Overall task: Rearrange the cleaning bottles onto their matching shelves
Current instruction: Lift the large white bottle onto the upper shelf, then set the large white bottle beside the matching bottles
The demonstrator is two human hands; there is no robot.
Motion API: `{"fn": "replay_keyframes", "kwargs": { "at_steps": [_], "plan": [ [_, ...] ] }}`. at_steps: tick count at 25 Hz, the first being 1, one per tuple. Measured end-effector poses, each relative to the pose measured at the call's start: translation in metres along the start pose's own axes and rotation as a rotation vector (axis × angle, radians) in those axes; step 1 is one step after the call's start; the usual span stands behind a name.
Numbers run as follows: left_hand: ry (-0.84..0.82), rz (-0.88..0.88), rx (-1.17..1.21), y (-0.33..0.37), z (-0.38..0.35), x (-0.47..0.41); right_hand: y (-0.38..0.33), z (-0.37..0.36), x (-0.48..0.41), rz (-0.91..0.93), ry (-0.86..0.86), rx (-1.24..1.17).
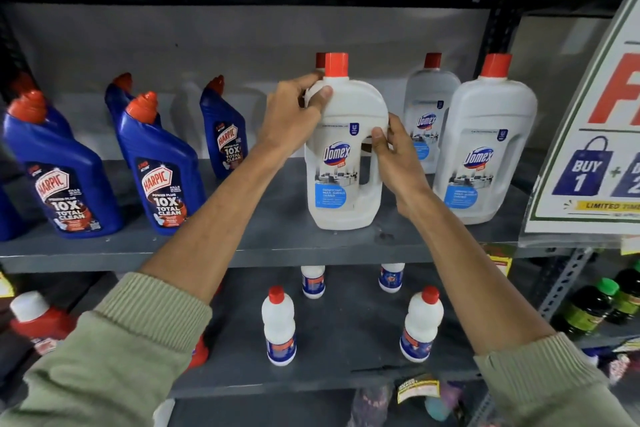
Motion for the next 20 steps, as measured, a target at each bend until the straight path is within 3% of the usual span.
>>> {"fn": "replay_keyframes", "kwargs": {
  "at_steps": [3,5,8,10,12,15,17,20],
  "plan": [
    [-0.01,0.038,-0.027,-0.011,-0.001,0.009,0.004,0.001,0.005,-0.016,-0.02,0.027],
    [0.022,0.051,0.031,-0.027,0.004,0.034,0.004,0.008,0.026,0.085,0.091,0.072],
    [0.266,0.013,0.182,-0.065,0.032,0.11,-0.008,0.0,0.114,0.561,0.377,0.304],
    [0.349,0.055,0.258,-0.105,0.036,0.177,0.015,-0.046,0.173,0.802,0.235,0.37],
    [0.342,0.214,0.23,-0.155,0.027,0.238,0.064,-0.085,0.194,0.613,0.032,0.301],
    [0.312,0.524,0.075,-0.249,0.017,0.298,0.157,-0.13,0.194,0.06,-0.152,0.282],
    [0.156,0.731,-0.015,-0.297,0.003,0.313,0.199,-0.164,0.193,-0.188,-0.346,0.319],
    [-0.059,0.93,0.063,-0.327,-0.032,0.318,0.232,-0.203,0.198,-0.43,-0.56,0.344]
  ]
}}
Point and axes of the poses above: each hand's wrist, its own x-axis away from the middle knuckle, its own z-axis out of the back of the hand, y = z × x, the point moved 9 cm from there along -x, towards the middle knuckle, and after that the axes turned 4 degrees about x, right-handed, at the moved point
